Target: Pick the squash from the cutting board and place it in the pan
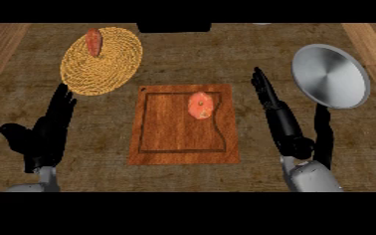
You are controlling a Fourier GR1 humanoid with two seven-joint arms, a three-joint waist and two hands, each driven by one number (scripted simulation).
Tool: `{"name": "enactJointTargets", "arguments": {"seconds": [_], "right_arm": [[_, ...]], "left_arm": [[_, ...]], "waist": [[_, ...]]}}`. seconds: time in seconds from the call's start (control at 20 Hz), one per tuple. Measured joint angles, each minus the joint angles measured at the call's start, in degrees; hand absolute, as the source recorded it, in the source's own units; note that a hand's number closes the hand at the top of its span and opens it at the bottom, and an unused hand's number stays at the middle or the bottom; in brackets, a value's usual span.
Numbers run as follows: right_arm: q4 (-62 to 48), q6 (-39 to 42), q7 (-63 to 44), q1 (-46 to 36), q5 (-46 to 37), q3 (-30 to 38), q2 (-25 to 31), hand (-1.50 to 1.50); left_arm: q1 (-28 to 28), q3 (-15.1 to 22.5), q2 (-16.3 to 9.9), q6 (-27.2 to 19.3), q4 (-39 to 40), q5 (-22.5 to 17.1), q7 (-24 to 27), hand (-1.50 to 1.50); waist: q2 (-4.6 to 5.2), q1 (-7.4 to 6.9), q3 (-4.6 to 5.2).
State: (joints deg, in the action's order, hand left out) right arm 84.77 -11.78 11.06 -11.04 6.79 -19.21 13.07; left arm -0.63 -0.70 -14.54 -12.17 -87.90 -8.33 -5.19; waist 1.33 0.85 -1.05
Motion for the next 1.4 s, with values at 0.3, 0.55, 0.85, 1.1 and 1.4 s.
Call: {"name": "enactJointTargets", "arguments": {"seconds": [0.3,0.55,0.85,1.1,1.4], "right_arm": [[-2.7,15.9,0.6,-12.4,8.8,-1.2,-1.9,1.5],[-11.6,26.6,9.3,-21.3,5.5,1.3,6.3,-1.5],[-25.7,34.7,24.2,-27.2,-2.0,3.3,15.1,-1.5],[-33.2,34.4,30.9,-34.6,-10.2,1.2,17.0,-1.5],[-36.7,33.0,30.7,-43.1,-18.8,-3.7,14.7,-1.5]], "left_arm": [[-5.2,1.8,-0.5,1.8,-2.0,0.0,-2.0,0.0],[-8.2,2.2,0.2,3.5,-1.9,-2.1,-3.9,0.0],[-10.3,2.2,0.5,3.8,-1.6,-2.6,-5.9,0.0],[-11.1,1.6,0.3,4.2,-0.9,-2.7,-6.1,0.0],[-10.6,0.9,0.2,4.5,-1.2,-2.8,-6.6,0.0]], "waist": [[-0.13,-4.01,0.59],[-0.14,-3.9,0.85],[-0.29,-3.49,0.9],[-0.48,-3.37,0.95],[-0.84,-2.96,1.03]]}}
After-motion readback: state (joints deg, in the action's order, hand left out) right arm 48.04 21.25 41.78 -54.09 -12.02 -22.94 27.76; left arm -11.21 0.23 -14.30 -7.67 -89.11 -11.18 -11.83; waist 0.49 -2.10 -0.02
